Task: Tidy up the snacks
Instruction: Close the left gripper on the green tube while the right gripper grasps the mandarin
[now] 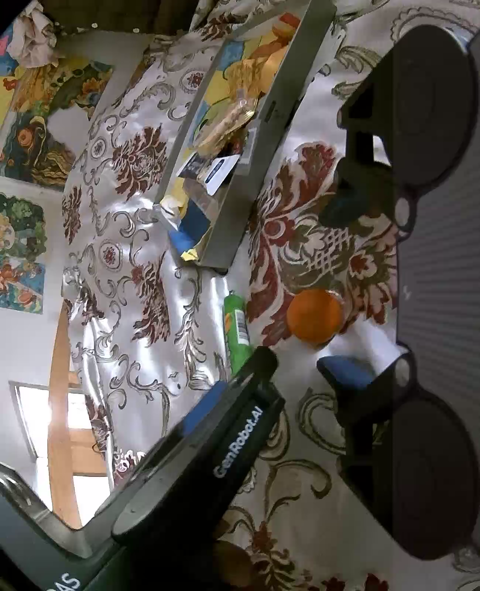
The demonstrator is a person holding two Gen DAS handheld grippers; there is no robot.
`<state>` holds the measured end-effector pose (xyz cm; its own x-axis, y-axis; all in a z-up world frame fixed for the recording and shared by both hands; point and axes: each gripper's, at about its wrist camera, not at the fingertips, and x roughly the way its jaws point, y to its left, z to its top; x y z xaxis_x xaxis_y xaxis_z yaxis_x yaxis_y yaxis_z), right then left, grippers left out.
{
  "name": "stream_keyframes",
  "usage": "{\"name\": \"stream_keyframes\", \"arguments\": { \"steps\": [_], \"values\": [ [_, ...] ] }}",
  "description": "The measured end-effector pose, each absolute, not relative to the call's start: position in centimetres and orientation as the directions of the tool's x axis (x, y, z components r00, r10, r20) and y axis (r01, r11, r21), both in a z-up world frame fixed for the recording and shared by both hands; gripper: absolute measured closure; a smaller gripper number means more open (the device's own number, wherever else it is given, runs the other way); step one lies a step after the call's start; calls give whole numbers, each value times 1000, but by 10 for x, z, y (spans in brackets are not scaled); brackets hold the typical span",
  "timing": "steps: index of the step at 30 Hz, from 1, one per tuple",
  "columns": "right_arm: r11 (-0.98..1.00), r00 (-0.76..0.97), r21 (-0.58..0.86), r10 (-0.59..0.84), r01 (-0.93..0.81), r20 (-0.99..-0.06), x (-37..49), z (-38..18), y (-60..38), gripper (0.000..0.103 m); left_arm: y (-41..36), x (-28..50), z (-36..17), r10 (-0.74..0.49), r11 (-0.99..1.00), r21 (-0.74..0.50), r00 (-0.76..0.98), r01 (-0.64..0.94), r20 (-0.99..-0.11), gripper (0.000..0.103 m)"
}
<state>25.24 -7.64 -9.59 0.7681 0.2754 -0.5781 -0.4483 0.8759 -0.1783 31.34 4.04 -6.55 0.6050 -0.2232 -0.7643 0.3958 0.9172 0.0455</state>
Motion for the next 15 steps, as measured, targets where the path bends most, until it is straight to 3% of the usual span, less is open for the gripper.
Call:
{"name": "stream_keyframes", "arguments": {
  "steps": [4,6,13,15],
  "values": [
    [874,767,-169,290,-456,-572,256,-98,-75,31,39,313,-70,-210,913,66,605,402,-768,64],
    [872,764,-165,294,-460,-574,258,-99,-75,43,40,315,-72,-204,918,63,600,393,-774,68],
    [872,743,-136,308,-470,-594,270,-102,-72,50,43,317,-73,-196,930,36,578,365,-792,74],
    [873,735,-121,314,-472,-600,273,-102,-72,62,42,317,-73,-192,932,37,576,362,-794,76]
  ]
}}
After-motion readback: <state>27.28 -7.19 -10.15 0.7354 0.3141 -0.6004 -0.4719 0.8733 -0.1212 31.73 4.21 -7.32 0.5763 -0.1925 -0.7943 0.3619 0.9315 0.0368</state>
